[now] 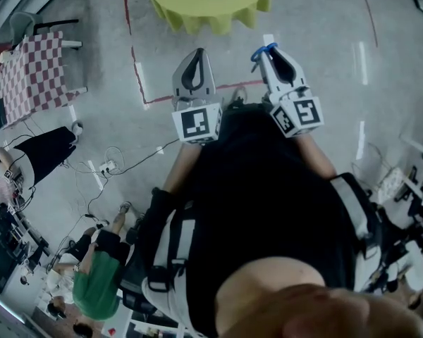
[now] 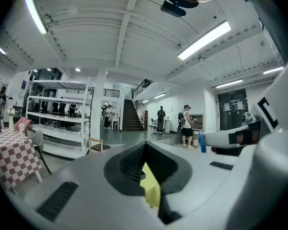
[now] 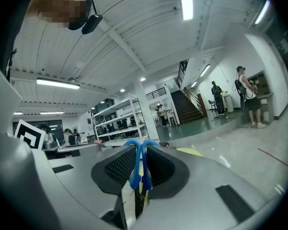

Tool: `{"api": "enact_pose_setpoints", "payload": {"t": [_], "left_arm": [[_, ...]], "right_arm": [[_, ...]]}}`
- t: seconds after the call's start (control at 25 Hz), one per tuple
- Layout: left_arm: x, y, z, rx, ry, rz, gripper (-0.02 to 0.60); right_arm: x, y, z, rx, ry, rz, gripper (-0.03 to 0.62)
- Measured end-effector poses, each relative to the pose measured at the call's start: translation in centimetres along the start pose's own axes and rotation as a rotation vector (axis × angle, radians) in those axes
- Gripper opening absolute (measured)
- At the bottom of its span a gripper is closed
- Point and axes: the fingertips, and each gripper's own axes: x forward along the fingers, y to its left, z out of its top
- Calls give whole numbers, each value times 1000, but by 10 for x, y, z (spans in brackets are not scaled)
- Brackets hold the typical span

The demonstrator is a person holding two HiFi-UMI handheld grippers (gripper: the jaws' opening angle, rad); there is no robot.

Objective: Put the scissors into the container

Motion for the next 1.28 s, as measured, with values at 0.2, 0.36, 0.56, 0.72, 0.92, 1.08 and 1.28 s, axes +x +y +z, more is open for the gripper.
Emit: {"api": "enact_pose_setpoints", "payload": {"t": [0.2,0.36,0.56,0.72,0.92,1.08,1.28], "left_arm": [[-2,-6,-13,4,21,27,-3],[-1,-13,-20,6,40,28,-3],[16,-19,-16,6,30,21,-3],[33,-13,-17,5,23,15,-3],[66,-3,-19,2,27,1,-3],[98,4,-16,-7,31,-7,-3],[142,32,-17,-25,50,-10,-3]], "right_arm": [[0,-10,-7,-6,3,31,67],[-2,-17,-9,-6,7,33,67],[3,-27,-6,-2,5,33,67],[19,-35,-6,-1,10,28,67],[50,-46,-6,-15,26,32,67],[75,-60,3,-22,36,25,67],[124,-72,4,-17,63,20,67]]}}
